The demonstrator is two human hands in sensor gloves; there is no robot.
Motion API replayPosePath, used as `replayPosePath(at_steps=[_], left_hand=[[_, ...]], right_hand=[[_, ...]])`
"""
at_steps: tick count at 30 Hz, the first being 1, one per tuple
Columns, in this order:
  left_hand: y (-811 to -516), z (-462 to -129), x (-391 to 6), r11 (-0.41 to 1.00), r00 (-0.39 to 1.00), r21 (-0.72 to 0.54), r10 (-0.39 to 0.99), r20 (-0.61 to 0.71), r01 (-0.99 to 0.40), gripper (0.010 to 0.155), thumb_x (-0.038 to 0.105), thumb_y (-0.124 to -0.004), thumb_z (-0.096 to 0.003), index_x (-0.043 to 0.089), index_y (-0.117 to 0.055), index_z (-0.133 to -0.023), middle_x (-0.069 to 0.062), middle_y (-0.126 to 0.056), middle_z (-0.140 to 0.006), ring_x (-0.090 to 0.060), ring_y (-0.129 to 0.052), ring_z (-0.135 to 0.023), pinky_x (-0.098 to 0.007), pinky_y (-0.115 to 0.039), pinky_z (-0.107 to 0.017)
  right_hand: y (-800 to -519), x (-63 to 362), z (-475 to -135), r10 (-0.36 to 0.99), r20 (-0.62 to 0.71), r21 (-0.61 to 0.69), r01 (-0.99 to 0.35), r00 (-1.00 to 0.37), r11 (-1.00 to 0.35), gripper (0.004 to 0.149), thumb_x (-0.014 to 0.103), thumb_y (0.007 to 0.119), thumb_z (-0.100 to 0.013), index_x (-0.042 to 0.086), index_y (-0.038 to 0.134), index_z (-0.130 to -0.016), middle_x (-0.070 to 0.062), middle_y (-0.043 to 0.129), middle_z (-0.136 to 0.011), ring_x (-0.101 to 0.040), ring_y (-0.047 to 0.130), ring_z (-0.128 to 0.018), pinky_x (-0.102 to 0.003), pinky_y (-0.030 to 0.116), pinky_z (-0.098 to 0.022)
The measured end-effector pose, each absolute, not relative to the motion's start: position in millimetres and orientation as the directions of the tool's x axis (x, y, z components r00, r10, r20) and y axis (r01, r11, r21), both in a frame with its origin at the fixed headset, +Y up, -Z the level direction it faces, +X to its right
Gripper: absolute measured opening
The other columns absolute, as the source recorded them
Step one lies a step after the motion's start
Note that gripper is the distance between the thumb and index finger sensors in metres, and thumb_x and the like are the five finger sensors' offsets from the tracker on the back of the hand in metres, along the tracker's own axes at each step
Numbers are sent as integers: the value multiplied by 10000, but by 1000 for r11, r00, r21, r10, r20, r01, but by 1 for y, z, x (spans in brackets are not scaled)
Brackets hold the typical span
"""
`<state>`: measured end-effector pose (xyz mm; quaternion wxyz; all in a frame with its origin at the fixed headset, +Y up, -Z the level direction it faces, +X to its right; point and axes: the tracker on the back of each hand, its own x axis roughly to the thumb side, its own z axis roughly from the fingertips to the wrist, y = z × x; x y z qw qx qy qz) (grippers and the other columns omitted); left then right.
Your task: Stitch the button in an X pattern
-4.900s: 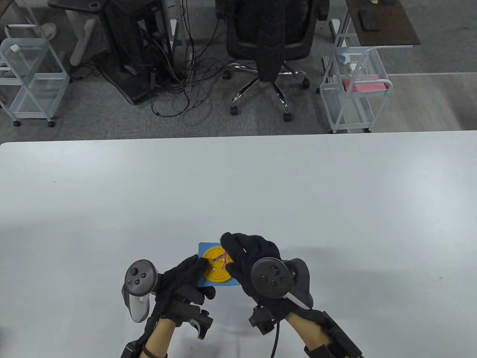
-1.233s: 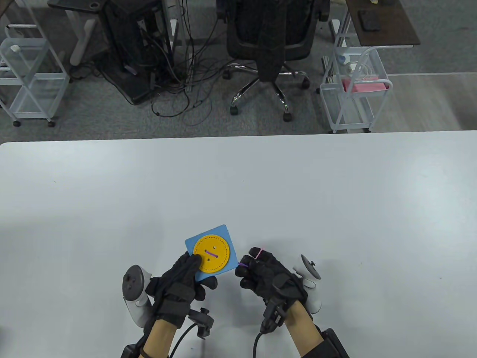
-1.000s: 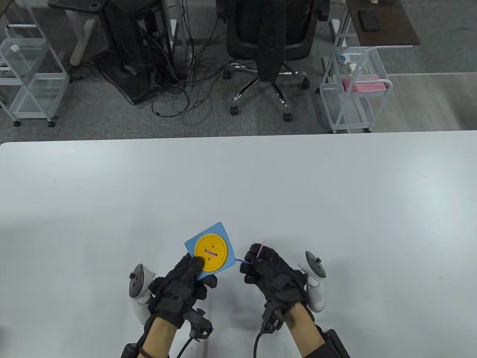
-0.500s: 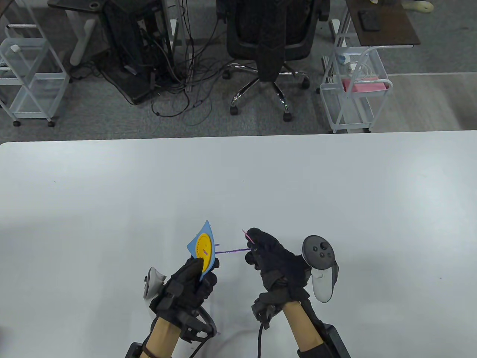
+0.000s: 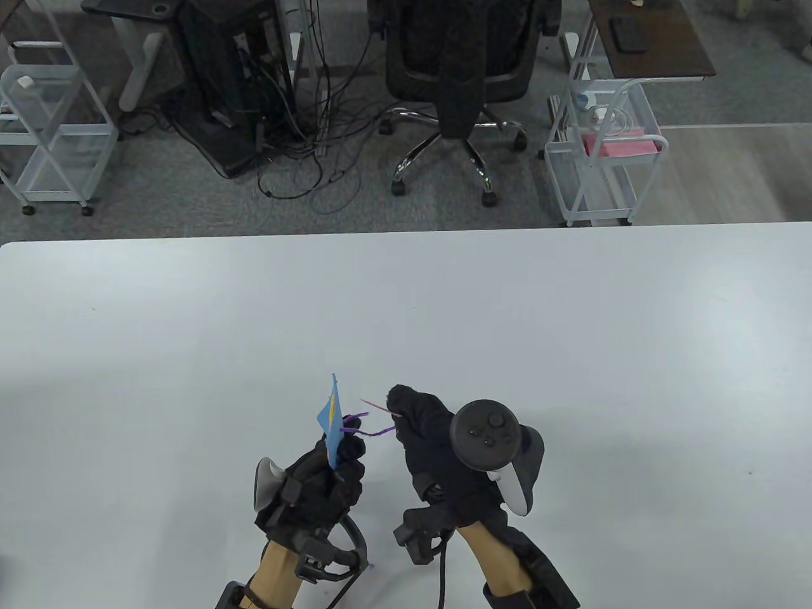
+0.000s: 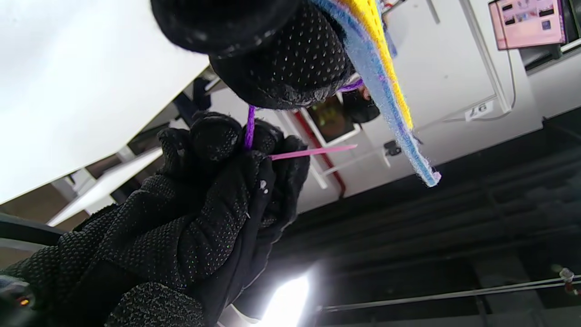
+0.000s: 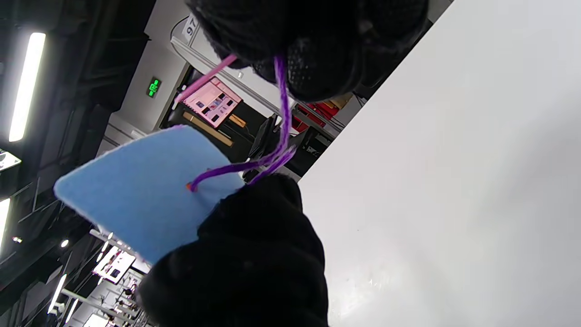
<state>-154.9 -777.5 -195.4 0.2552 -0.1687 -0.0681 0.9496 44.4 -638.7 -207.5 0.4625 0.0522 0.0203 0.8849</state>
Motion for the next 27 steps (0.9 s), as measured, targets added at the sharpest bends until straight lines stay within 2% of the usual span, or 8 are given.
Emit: replayPosePath(at_steps=[11,27], left_hand=[[-779,-194,-151,-869,-814,-237,491,-310,-435,455,178,-457,-640,3,-470,-1060,-123,-841,-735,-139,-982,-381,-148,-882,-223],[-780,-194,-148,-858,-798,-274,507,-326,-434,455,182,-459,-641,1,-482,-1058,-114,-851,-715,-131,-979,-365,-143,-878,-210]], right_hand=[[-640,32,-200,736,110,28,-739,-667,-674,391,174,714,-589,231,707,-976,-94,706,-976,-252,851,-706,-425,703,-604],[-644,30,-202,748,111,41,-749,-655,-662,389,176,712,-588,228,711,-974,-98,707,-973,-251,852,-701,-425,704,-599]])
